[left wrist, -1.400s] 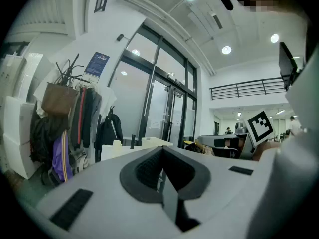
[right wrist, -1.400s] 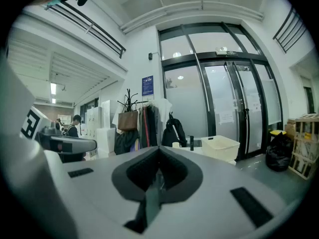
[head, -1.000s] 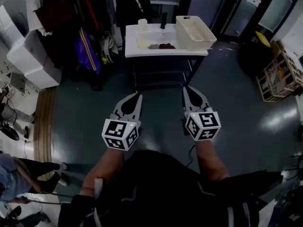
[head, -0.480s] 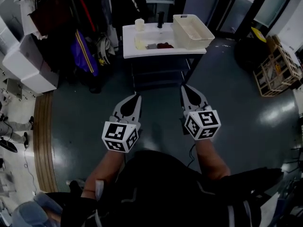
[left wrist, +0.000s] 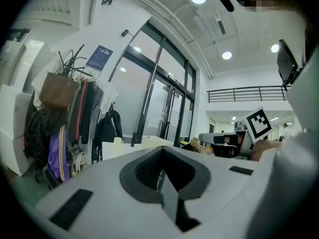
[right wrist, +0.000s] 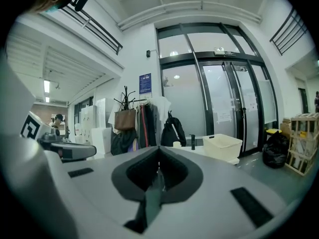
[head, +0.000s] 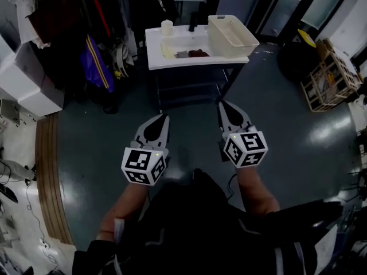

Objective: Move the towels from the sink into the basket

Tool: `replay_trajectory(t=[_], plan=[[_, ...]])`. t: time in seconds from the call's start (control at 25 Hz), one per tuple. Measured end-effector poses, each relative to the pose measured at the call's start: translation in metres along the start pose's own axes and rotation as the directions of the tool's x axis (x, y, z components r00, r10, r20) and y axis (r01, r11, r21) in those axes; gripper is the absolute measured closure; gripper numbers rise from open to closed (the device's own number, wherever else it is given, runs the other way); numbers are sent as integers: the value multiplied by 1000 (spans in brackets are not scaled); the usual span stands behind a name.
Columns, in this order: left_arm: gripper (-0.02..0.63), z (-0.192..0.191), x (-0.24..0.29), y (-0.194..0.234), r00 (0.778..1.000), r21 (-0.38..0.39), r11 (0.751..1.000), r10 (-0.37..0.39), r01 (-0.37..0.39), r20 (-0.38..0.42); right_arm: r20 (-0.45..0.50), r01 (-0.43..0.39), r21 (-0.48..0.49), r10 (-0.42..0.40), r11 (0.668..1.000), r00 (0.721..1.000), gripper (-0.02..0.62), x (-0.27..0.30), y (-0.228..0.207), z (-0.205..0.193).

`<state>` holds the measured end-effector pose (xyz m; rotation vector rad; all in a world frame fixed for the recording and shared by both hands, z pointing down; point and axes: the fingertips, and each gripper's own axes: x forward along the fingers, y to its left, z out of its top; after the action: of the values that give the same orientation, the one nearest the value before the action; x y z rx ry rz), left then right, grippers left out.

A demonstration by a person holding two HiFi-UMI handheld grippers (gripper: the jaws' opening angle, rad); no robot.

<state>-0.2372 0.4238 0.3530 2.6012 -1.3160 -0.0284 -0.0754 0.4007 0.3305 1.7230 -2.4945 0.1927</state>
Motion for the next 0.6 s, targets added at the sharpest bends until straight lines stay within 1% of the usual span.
replay_trajectory(t=[0.12,0.28,0.4,0.6], plan=[[598,3,9,9,1000,8,1000,4,-4,2,10,-4,-14,4,1000,1000,589,13,-2,6],[600,10,30,23,1000,22,999,24,-24,9,21,-14,-2,14,1000,1000,589,39,-14,10],[598,15,53,31,999,31,999,40,-41,15,26,-26,-3,26,1000,999,589,61,-30,14],[598,25,100,43,998,23,998,60,-61,21,18,-47,3,47,999,999,589,98,-64,18]])
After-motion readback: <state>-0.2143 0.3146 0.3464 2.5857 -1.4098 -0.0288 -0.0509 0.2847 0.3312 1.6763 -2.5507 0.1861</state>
